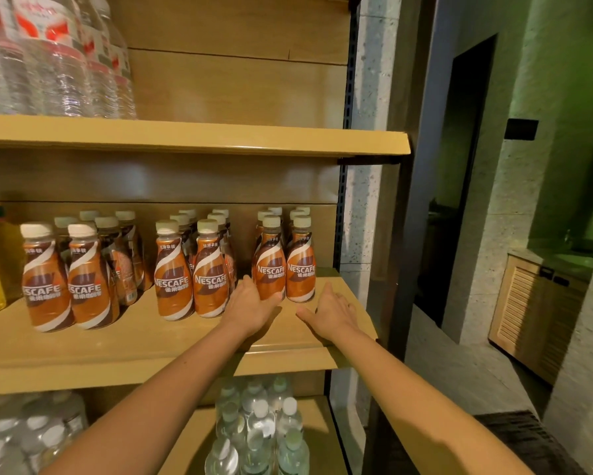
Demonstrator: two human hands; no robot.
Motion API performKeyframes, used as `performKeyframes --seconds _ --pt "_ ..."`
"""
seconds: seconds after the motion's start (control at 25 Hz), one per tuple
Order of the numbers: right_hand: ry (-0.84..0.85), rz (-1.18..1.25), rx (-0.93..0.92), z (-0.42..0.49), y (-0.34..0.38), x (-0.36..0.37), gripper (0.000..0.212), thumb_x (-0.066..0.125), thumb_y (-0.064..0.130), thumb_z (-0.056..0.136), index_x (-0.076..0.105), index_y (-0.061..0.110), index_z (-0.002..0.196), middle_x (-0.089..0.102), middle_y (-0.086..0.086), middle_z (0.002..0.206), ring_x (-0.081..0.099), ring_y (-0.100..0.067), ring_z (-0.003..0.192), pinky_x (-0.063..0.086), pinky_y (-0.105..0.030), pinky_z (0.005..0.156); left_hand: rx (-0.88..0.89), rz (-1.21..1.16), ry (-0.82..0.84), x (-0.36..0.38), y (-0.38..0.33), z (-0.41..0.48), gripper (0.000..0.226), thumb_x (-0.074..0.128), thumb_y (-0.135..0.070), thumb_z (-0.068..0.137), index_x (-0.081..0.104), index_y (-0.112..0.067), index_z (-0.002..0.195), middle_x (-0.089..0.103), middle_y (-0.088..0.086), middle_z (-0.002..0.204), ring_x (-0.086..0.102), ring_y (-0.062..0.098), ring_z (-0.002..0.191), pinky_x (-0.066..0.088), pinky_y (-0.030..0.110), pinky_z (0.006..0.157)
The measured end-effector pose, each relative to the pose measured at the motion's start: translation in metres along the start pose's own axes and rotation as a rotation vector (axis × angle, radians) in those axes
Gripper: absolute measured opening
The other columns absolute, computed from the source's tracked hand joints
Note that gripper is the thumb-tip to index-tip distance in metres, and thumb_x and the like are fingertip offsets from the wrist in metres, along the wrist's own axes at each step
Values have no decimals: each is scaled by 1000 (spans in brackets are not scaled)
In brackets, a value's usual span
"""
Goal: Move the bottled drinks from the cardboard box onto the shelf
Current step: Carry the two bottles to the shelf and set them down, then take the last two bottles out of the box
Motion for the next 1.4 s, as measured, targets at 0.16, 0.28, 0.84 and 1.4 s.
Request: performKeyframes --seconds 0.16,0.28,0.84,1.4 --pt "35 -5 -62 -53 2 -22 72 59 44 87 31 8 141 47 -13 140 44 -31 128 38 -44 106 136 23 68 -14 -17 -56 65 54 -44 89 33 -7 138 45 14 140 44 30 126 39 44 105" --pt "-4 -10 -86 -90 -4 -48 60 61 41 86 41 10 133 54 -12 130 51 -30 121 44 -43 99 248 50 136 -15 -39 -95 70 54 -48 87 30 -10 141 44 13 141 46 29 125 40 42 103" --pt "-275 -342 463 -336 -270 -239 69 57 37 91 25 11 146 35 -13 149 33 -32 137 28 -44 113 1004 87 527 148 -308 -306 76 53 -51 88 25 -10 146 31 9 151 31 25 138 27 36 111" --pt "-202 -658 880 -588 -613 -474 73 53 44 90 23 9 146 28 -9 153 26 -28 141 14 -51 115 1251 26 746 394 -653 -538 70 58 -50 82 38 -16 140 45 10 141 46 28 125 42 41 100"
Point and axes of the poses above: each hand's wrist, its own z-axis towards the middle knuckle, its own x-axis out of the palm, y = z × x, the point moved 5 cm from there along z, towards the middle knuckle
